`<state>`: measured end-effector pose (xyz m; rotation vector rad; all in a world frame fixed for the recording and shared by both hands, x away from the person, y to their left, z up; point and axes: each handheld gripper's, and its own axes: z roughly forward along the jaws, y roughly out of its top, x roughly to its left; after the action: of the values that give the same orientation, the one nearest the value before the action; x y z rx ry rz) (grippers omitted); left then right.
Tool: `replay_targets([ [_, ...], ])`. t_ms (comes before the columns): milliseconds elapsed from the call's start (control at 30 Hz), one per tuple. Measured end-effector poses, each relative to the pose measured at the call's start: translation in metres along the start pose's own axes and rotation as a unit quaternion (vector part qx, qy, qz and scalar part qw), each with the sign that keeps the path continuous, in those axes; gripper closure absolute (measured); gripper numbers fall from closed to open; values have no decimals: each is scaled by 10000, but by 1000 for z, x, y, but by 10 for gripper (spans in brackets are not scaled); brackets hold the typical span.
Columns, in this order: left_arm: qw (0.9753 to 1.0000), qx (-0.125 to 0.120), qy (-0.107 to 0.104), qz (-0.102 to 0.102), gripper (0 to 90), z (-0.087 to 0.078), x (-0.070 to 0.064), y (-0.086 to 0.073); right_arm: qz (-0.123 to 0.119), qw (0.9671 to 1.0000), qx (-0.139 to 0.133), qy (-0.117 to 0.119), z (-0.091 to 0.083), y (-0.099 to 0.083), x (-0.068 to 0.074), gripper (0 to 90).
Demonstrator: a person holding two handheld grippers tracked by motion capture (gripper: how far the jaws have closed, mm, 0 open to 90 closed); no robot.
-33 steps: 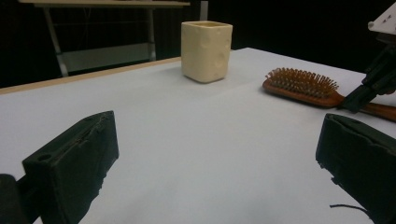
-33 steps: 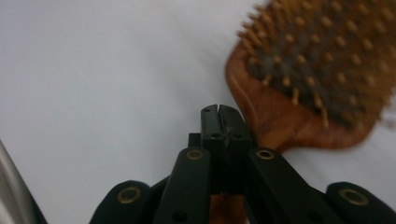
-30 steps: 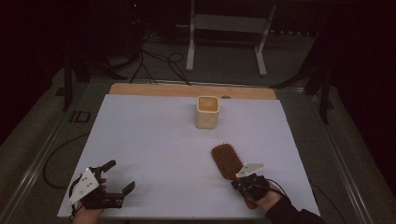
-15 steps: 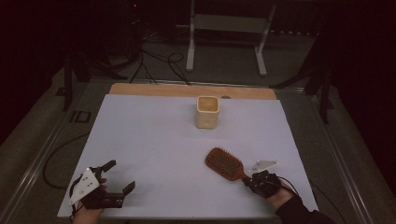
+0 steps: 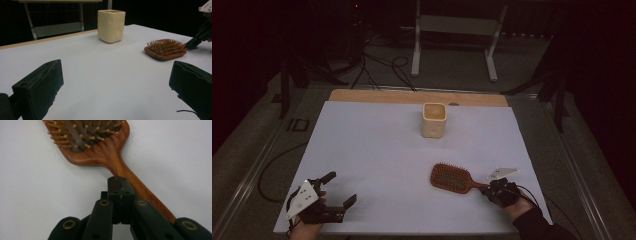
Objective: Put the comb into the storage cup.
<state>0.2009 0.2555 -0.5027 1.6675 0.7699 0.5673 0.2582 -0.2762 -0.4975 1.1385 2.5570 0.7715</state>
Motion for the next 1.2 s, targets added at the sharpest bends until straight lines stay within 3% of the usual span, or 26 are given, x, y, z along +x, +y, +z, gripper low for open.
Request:
replay_targets([
  [533,10000,8,-7,2,2,0,0,0,-363,9991,-226,79,-26,20,-7,895],
  [667,10000,-10,-9,-25,1,0,0,0,-642,9977,-153,149,-29,26,-11,879],
  [933,10000,-9,-15,-14,1,0,0,0,-1243,9913,63,429,-25,37,-14,824],
  [1000,10000,-18,-13,-32,1,0,1,0,-1432,9885,112,482,-24,39,-15,789],
  [1200,10000,-17,-10,-29,2,0,1,0,-1729,9831,256,542,-18,43,-15,600],
])
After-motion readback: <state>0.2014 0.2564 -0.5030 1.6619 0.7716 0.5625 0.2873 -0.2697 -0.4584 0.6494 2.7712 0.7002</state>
